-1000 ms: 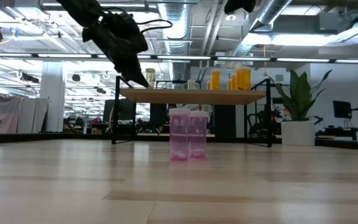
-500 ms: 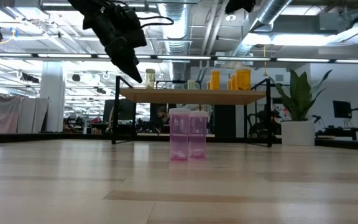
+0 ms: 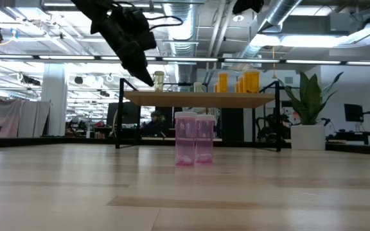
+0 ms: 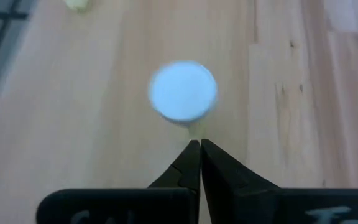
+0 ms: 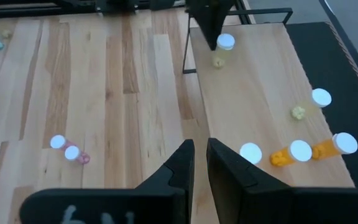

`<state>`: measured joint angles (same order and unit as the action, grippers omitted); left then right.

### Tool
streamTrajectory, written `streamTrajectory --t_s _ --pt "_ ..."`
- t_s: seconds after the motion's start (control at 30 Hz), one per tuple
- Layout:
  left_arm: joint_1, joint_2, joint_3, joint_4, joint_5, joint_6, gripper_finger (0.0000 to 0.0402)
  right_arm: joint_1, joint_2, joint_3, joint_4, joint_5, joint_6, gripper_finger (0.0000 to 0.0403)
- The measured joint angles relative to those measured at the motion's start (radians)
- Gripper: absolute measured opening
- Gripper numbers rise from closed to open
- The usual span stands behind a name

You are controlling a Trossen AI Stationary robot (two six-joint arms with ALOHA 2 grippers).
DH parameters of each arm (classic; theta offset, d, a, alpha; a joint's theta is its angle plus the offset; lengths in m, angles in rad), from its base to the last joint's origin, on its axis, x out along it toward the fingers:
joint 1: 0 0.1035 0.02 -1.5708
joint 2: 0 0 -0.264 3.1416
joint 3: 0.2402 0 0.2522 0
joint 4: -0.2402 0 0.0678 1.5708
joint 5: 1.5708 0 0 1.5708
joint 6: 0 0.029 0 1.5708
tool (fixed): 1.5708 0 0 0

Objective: Pick and place medicine bottles onto shelf by color
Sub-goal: Put the top small yellow pill bottle on the shelf aligned with the other small yellow pill bottle

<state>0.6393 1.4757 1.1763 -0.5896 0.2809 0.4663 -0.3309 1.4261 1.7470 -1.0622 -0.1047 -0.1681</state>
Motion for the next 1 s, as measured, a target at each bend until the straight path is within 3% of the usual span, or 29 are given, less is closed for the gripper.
streamTrajectory --t_s 0.23,1.0 --pt "-0.032 0.075 0.002 0.053 -0.003 -0.037 0.0 0.0 0.0 0.0 -0.01 0.0 0.0 0.0065" --pt "-0.046 0.082 0.058 0.143 -0.053 -0.024 0.0 0.0 0.0 0.0 -0.018 -0.002 0.002 0.0065"
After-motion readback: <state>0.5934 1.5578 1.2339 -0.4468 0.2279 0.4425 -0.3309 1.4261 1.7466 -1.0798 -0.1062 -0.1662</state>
